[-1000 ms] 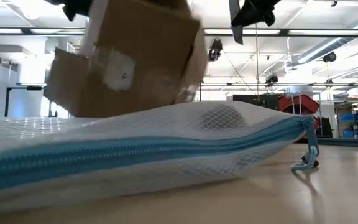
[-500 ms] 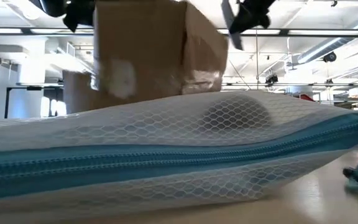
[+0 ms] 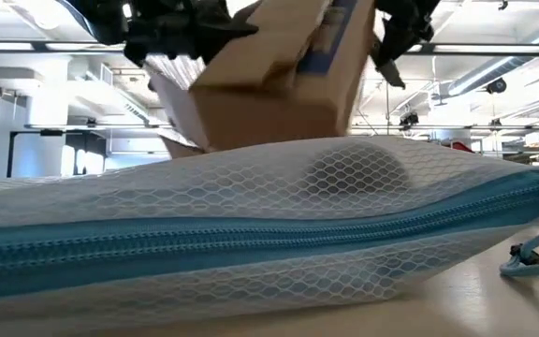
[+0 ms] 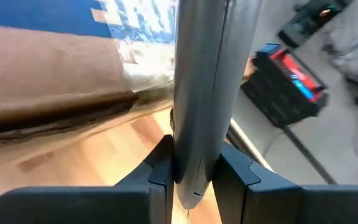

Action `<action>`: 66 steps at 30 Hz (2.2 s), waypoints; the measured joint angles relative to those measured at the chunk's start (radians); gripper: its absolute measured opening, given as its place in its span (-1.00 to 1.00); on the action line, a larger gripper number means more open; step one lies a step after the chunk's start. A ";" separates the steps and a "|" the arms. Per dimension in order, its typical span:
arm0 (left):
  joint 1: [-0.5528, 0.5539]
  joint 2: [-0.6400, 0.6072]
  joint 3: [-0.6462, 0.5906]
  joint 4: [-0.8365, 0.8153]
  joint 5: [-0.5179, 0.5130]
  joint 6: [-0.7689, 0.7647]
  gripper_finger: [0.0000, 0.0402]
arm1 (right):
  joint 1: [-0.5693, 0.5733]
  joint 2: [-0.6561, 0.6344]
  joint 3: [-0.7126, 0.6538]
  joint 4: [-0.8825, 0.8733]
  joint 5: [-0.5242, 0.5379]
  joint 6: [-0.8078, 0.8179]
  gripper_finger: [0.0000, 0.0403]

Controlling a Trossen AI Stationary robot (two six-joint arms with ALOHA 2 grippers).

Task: Unpack boxes
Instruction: Break down the box until it is fully flat

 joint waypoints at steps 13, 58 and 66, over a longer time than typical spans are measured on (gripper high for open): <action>-0.049 0.179 -0.151 0.749 -0.050 -0.154 -1.00 | 0.015 -0.131 0.003 -0.092 0.034 0.043 -0.72; -0.140 0.034 -0.306 0.067 -0.132 -0.122 -0.18 | 0.285 -0.005 -0.002 0.153 -0.030 -0.049 -0.72; -0.143 -0.250 -0.305 -0.250 -0.209 -0.098 -0.22 | 0.287 -0.006 -0.002 0.148 -0.029 -0.039 -0.72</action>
